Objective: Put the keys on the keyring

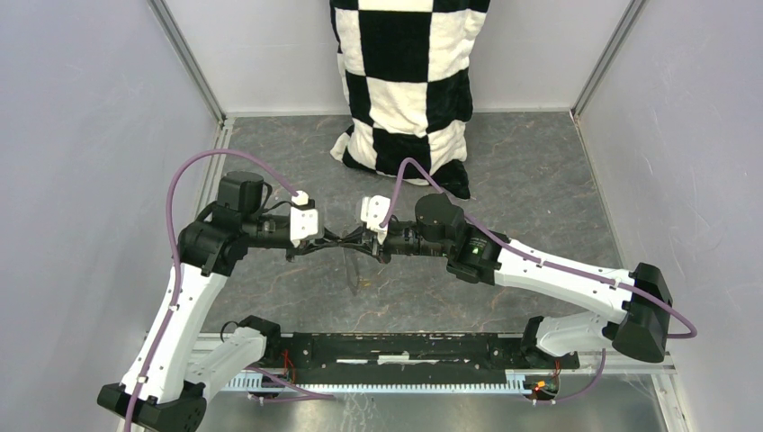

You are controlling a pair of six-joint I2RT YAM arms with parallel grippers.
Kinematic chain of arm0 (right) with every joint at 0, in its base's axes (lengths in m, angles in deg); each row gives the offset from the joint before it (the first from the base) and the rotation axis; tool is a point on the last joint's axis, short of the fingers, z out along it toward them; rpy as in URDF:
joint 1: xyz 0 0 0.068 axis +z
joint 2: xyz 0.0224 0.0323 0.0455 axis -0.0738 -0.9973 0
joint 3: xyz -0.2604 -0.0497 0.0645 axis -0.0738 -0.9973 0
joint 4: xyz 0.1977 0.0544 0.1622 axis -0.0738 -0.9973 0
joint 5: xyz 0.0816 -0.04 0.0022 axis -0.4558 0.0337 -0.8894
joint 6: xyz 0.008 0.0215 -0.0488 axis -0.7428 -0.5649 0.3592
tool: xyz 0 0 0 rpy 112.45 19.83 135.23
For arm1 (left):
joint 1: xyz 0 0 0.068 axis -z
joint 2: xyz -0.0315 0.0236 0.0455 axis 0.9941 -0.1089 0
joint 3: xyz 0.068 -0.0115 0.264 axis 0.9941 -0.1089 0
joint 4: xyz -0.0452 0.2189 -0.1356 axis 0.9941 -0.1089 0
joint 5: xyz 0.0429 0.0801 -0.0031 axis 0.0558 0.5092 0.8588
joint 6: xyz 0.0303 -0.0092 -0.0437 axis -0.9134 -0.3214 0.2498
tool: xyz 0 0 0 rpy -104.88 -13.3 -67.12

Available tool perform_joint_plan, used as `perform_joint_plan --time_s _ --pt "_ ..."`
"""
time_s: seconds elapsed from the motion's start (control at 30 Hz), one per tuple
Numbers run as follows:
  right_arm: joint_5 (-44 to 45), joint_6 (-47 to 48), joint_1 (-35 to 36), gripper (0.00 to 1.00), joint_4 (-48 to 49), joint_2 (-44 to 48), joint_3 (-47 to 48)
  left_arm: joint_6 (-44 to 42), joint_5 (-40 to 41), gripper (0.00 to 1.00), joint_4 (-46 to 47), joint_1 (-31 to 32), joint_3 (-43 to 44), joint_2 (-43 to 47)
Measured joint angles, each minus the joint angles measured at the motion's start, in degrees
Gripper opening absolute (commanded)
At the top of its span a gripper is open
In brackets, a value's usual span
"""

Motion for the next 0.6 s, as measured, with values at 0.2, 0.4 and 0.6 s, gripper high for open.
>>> perform_joint_plan --time_s 0.2,0.4,0.6 --pt "-0.07 -0.68 0.0 0.09 0.37 -0.04 0.04 -0.04 -1.16 0.04 -0.13 0.0 -0.07 0.24" --pt "-0.94 -1.73 0.04 0.42 0.35 0.22 0.04 -0.07 -1.79 0.02 -0.17 0.0 -0.59 1.2" --pt "-1.64 -1.36 -0.42 0.54 -1.03 6.69 -0.09 -3.74 -4.07 0.02 -1.03 0.0 -0.68 1.25"
